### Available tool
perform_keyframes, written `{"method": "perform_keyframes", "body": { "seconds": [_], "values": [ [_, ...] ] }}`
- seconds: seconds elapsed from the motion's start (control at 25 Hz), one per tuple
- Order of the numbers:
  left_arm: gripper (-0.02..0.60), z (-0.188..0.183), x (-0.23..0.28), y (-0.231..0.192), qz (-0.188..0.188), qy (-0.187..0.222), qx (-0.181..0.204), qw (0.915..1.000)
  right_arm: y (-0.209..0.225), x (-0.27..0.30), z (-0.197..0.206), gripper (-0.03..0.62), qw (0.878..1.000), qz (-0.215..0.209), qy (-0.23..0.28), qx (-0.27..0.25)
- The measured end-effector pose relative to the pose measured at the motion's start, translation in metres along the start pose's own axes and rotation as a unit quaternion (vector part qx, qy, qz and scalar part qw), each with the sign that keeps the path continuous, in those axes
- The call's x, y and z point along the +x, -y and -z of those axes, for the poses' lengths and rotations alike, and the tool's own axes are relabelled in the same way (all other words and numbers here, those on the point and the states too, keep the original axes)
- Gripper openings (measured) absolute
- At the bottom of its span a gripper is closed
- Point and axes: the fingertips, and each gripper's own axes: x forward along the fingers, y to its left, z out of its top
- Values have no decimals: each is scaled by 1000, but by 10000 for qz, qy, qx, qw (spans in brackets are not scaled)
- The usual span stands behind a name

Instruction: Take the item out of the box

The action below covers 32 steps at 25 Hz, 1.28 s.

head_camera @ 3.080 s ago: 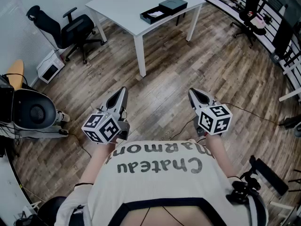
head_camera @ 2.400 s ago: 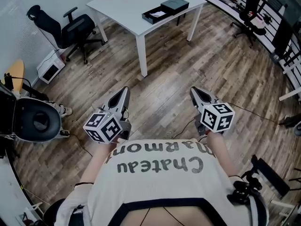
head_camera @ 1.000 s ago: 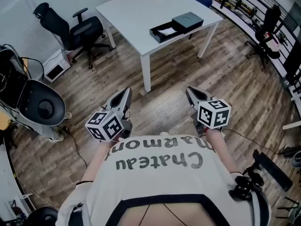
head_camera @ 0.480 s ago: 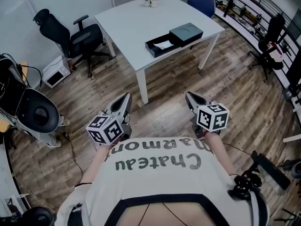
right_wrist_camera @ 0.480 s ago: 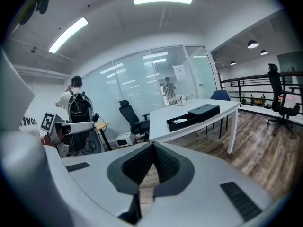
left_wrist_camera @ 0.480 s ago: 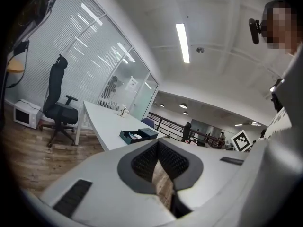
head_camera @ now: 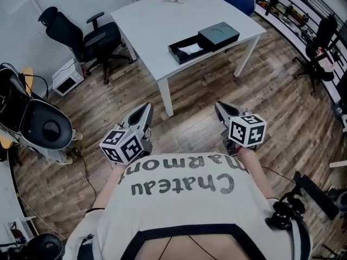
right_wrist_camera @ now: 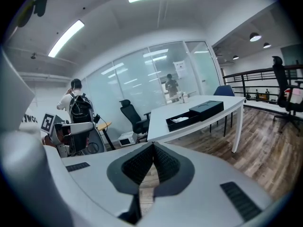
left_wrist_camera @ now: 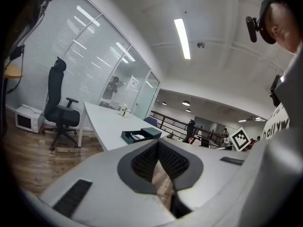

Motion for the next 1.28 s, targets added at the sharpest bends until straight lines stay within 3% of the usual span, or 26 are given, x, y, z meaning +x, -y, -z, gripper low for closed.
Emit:
{"method": "perform_keyframes", "body": {
  "seconds": [0.48, 0.8, 1.28],
  "values": [
    [-6, 11, 33, -56, -324, -390, -208, 9985, 22, 62, 8, 2, 9988, -45, -354, 324],
    [-6, -14, 97, -112, -166, -502, -470, 9975, 47, 118, -26, 2, 9978, 198, -454, 433],
    [-6, -61, 196, -200, 246, -817, -368, 9957, 81, 208, -94, 2, 9951, 715, -282, 623]
  ]
}}
